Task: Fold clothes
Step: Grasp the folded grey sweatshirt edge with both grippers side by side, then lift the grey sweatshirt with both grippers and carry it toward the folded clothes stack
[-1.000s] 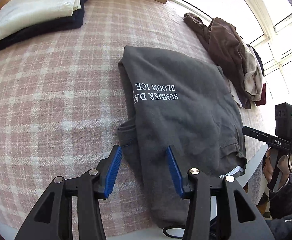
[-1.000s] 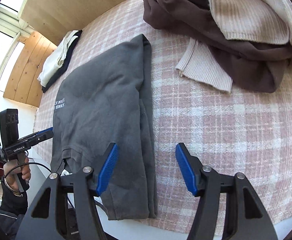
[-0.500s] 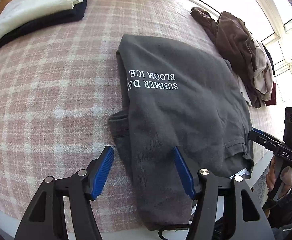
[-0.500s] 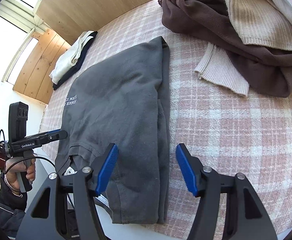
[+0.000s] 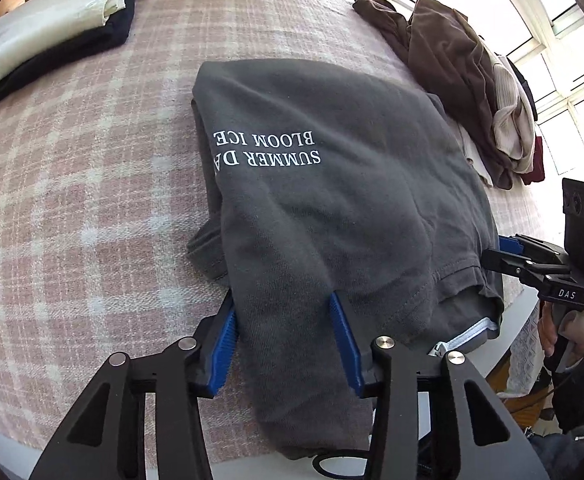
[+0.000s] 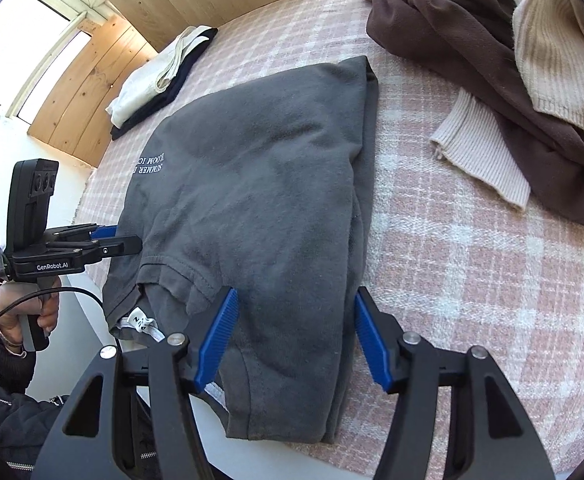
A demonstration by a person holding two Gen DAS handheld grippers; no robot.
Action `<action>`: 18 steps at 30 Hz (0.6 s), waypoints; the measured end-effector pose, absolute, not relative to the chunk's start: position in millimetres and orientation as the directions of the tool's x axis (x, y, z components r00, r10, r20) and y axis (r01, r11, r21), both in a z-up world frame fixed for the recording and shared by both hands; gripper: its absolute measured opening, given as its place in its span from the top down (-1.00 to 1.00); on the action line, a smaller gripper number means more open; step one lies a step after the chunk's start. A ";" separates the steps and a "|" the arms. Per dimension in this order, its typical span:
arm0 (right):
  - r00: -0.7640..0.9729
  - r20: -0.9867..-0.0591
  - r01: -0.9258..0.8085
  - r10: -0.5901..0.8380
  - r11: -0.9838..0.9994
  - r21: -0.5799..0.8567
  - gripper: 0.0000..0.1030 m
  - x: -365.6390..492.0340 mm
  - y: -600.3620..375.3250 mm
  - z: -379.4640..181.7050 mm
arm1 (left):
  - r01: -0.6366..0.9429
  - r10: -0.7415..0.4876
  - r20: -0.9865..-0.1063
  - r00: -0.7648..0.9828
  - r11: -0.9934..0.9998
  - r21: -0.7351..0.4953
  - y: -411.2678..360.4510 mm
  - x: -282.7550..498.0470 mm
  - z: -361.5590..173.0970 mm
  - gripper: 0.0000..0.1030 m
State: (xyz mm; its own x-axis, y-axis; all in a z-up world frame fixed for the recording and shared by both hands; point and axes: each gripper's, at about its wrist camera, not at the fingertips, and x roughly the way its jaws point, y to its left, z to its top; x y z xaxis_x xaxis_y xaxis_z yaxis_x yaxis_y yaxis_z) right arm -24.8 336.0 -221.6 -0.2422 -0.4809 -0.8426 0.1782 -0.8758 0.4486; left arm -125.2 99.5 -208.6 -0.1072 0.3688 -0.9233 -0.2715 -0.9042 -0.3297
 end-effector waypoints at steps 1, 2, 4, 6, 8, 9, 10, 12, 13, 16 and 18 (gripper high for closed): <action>-0.239 -0.845 0.181 -0.478 -0.877 0.445 0.16 -25.5 336.0 -222.2 | -0.271 0.374 -0.921 -0.106 -0.902 -0.335 95.8 -126.3 -208.4 0.31; -0.237 -0.849 0.188 -0.472 -0.880 0.437 0.20 -26.2 335.8 -222.3 | -0.270 0.379 -0.919 -0.105 -0.901 -0.341 92.0 -127.3 -208.2 0.39; -0.232 -0.845 0.195 -0.482 -0.874 0.445 0.39 -26.5 335.8 -222.9 | -0.277 0.383 -0.917 -0.108 -0.898 -0.343 81.8 -127.9 -207.5 0.47; -0.228 -0.838 0.200 -0.495 -0.867 0.457 0.53 -26.4 335.6 -223.3 | -0.285 0.386 -0.916 -0.112 -0.895 -0.343 76.9 -127.6 -205.7 0.56; -0.226 -0.838 0.213 -0.496 -0.865 0.454 0.57 -27.2 334.4 -222.1 | -0.294 0.388 -0.914 -0.118 -0.893 -0.341 76.8 -126.5 -202.8 0.68; -0.224 -0.835 0.213 -0.502 -0.862 0.461 0.60 -27.7 334.8 -221.3 | -0.300 0.391 -0.912 -0.119 -0.890 -0.343 77.9 -125.0 -200.1 0.70; -0.222 -0.830 0.208 -0.512 -0.856 0.473 0.61 -28.4 335.7 -220.7 | -0.305 0.394 -0.911 -0.121 -0.888 -0.344 78.9 -123.7 -197.6 0.71; -0.212 -0.828 0.197 -0.519 -0.853 0.484 0.59 -30.7 337.2 -221.8 | -0.303 0.386 -0.916 -0.114 -0.891 -0.338 76.9 -125.0 -199.1 0.70; -0.200 -0.838 0.201 -0.508 -0.858 0.472 0.54 -31.5 335.4 -223.7 | -0.292 0.386 -0.916 -0.111 -0.894 -0.341 76.4 -125.6 -201.4 0.65; -0.178 -0.865 0.213 -0.469 -0.876 0.432 0.35 -33.0 326.9 -224.3 | -0.288 0.380 -0.918 -0.109 -0.896 -0.337 75.3 -126.7 -205.7 0.56; -0.188 -0.886 0.265 -0.423 -0.891 0.369 0.34 -30.9 314.3 -220.3 | -0.308 0.368 -0.923 -0.115 -0.896 -0.319 77.1 -126.5 -205.9 0.56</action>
State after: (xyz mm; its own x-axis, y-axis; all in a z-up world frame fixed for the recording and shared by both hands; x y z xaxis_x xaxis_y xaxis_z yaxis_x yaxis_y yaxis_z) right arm -30.9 314.3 -220.3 -0.1883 -0.4232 -0.8863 0.2648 -0.8909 0.3691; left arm -126.5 77.1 -205.9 -0.1148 0.3681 -0.9227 -0.3084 -0.8961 -0.3191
